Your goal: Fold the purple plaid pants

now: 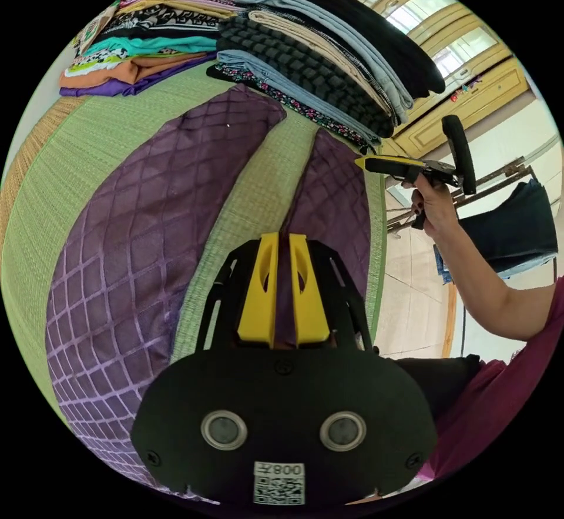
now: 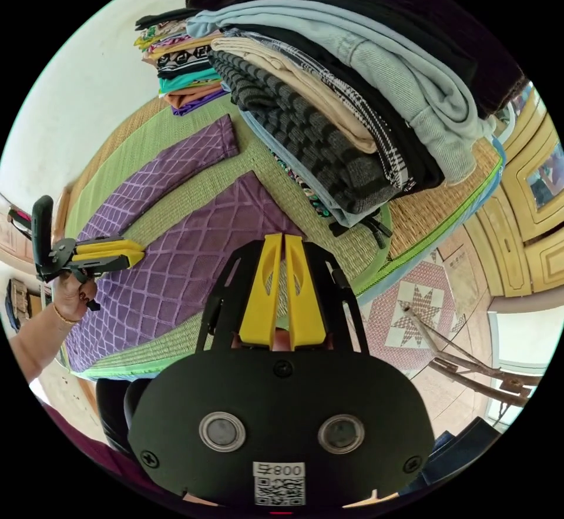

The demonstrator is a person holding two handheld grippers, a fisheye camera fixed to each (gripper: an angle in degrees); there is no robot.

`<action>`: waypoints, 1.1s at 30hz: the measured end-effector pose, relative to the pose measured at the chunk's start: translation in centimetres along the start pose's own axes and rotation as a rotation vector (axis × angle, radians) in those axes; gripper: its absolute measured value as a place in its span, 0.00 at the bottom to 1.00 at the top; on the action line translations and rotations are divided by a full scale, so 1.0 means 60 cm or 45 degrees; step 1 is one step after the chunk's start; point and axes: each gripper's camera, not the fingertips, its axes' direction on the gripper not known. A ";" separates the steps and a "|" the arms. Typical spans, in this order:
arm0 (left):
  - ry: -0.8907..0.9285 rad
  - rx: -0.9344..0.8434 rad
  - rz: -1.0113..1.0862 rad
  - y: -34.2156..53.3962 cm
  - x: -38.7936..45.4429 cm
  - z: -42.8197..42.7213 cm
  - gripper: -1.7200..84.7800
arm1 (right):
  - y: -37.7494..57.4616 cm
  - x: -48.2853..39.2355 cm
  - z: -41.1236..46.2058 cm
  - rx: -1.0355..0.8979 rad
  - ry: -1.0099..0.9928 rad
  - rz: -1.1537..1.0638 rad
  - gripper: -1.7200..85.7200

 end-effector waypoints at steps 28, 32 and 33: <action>-0.398 0.248 -1.279 0.870 -0.026 -0.617 0.02 | 0.253 -0.726 -0.047 -0.375 -0.311 -1.270 0.03; -0.348 0.295 -1.280 0.902 -0.018 -0.669 0.02 | 0.283 -0.770 -0.075 -0.281 -0.159 -1.344 0.03; -0.342 0.303 -1.275 0.907 -0.017 -0.677 0.02 | 0.284 -0.781 -0.080 -0.276 -0.142 -1.352 0.02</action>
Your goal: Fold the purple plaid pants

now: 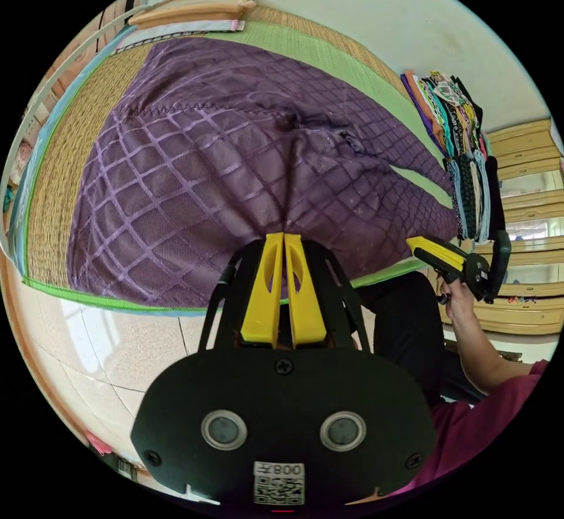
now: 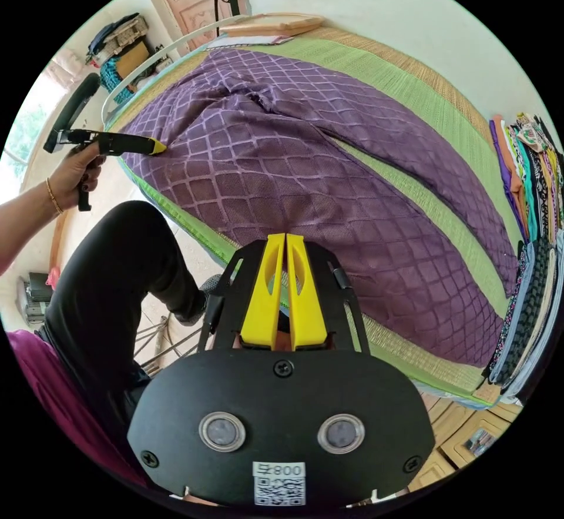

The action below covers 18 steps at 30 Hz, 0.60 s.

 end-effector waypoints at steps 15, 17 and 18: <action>0.084 0.228 0.254 -0.207 -0.146 -0.299 0.06 | -0.199 0.088 -0.131 0.128 -0.315 0.186 0.04; -0.005 0.183 0.317 -0.281 -0.155 -0.331 0.08 | -0.252 0.091 -0.139 0.133 -0.295 0.162 0.06; -0.029 0.169 0.334 -0.298 -0.155 -0.337 0.08 | -0.289 0.090 -0.143 0.142 -0.288 0.134 0.07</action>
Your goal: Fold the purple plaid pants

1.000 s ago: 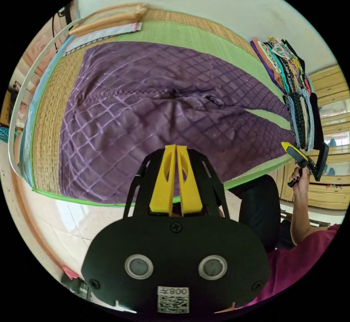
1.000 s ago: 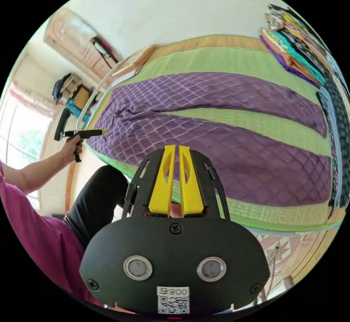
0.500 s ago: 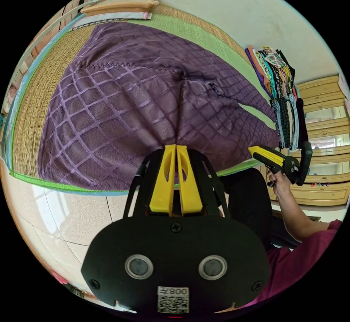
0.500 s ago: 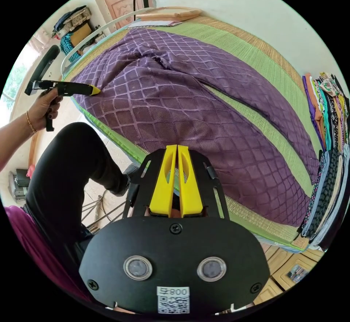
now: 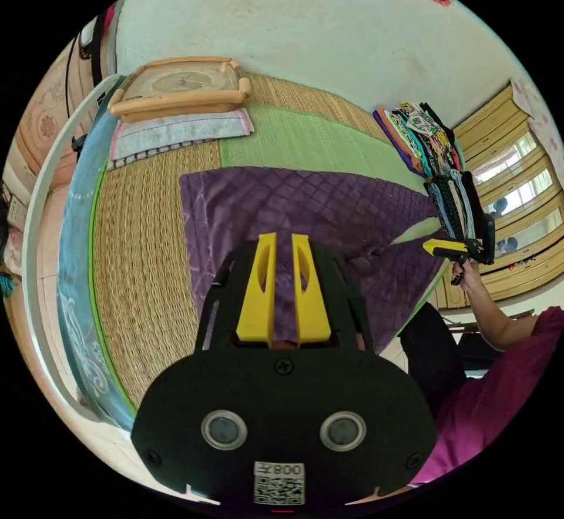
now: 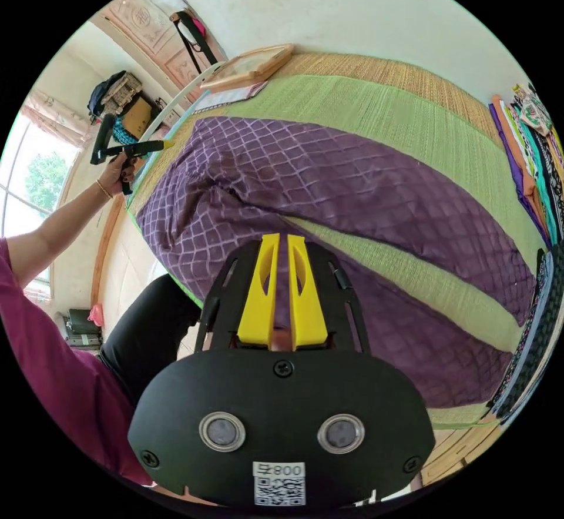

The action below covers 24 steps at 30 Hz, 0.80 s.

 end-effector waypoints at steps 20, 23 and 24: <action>-0.239 -0.439 0.358 -0.268 -0.048 -0.043 0.08 | -0.453 -0.090 0.132 -0.330 0.201 -0.380 0.13; -0.240 -0.431 0.350 -0.275 -0.039 -0.069 0.05 | -0.464 -0.113 0.128 -0.332 0.214 -0.401 0.11; -0.245 -0.429 0.351 -0.275 -0.037 -0.075 0.05 | -0.467 -0.121 0.126 -0.340 0.208 -0.407 0.09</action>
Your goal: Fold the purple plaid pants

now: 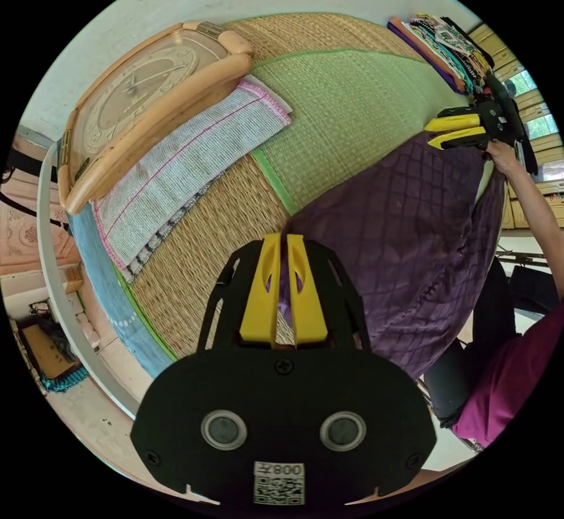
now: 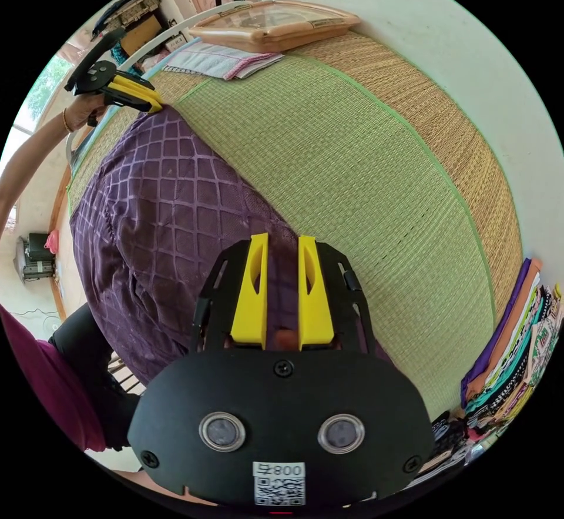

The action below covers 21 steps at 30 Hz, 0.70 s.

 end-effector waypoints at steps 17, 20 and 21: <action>-0.045 0.340 0.028 0.197 0.109 -0.322 0.04 | 0.085 -0.182 -0.251 0.225 0.095 0.079 0.03; -0.027 0.341 0.054 0.258 0.143 -0.337 0.04 | 0.136 -0.253 -0.270 0.237 0.117 0.045 0.03; -0.018 0.337 0.055 0.270 0.149 -0.336 0.04 | 0.155 -0.281 -0.270 0.236 0.126 0.034 0.03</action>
